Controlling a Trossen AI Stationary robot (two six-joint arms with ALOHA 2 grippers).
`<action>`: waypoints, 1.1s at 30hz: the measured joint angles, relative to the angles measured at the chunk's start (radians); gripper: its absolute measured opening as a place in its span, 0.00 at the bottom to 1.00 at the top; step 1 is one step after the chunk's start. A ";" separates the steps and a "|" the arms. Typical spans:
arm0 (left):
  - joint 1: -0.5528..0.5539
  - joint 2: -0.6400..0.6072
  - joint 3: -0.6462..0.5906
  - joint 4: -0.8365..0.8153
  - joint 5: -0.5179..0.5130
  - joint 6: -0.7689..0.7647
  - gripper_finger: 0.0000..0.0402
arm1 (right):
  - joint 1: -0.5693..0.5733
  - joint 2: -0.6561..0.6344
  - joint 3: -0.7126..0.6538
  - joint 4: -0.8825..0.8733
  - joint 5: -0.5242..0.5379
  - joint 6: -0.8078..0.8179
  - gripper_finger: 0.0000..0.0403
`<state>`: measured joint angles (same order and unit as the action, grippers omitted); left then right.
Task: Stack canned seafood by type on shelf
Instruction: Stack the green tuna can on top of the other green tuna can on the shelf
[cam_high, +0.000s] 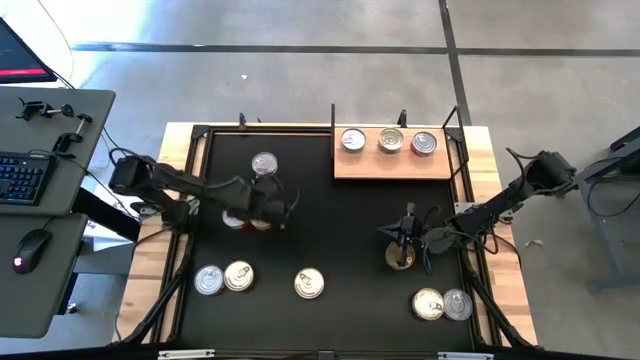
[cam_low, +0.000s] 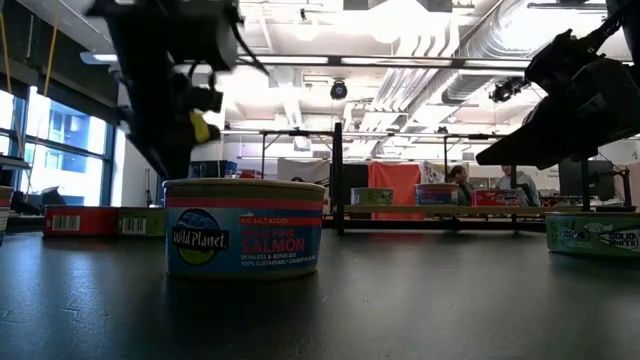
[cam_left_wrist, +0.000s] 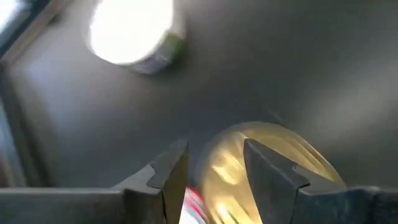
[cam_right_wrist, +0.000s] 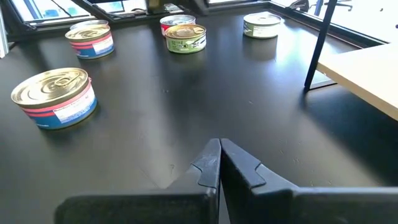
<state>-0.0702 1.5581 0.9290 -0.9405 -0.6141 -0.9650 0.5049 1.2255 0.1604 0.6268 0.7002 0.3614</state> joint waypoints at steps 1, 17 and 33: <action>0.041 -0.001 -0.013 0.035 -0.009 0.030 0.36 | 0.000 0.000 0.000 0.000 0.000 0.000 0.00; 0.516 0.001 -0.148 0.645 0.338 0.897 0.32 | 0.000 0.000 0.000 -0.001 0.000 0.032 0.00; 0.457 0.002 -0.170 0.657 0.379 0.915 0.04 | 0.000 0.000 0.001 -0.001 0.000 0.061 0.00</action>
<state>0.3864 1.5606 0.7592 -0.2832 -0.2356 -0.0501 0.5045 1.2259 0.1612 0.6258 0.7002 0.4221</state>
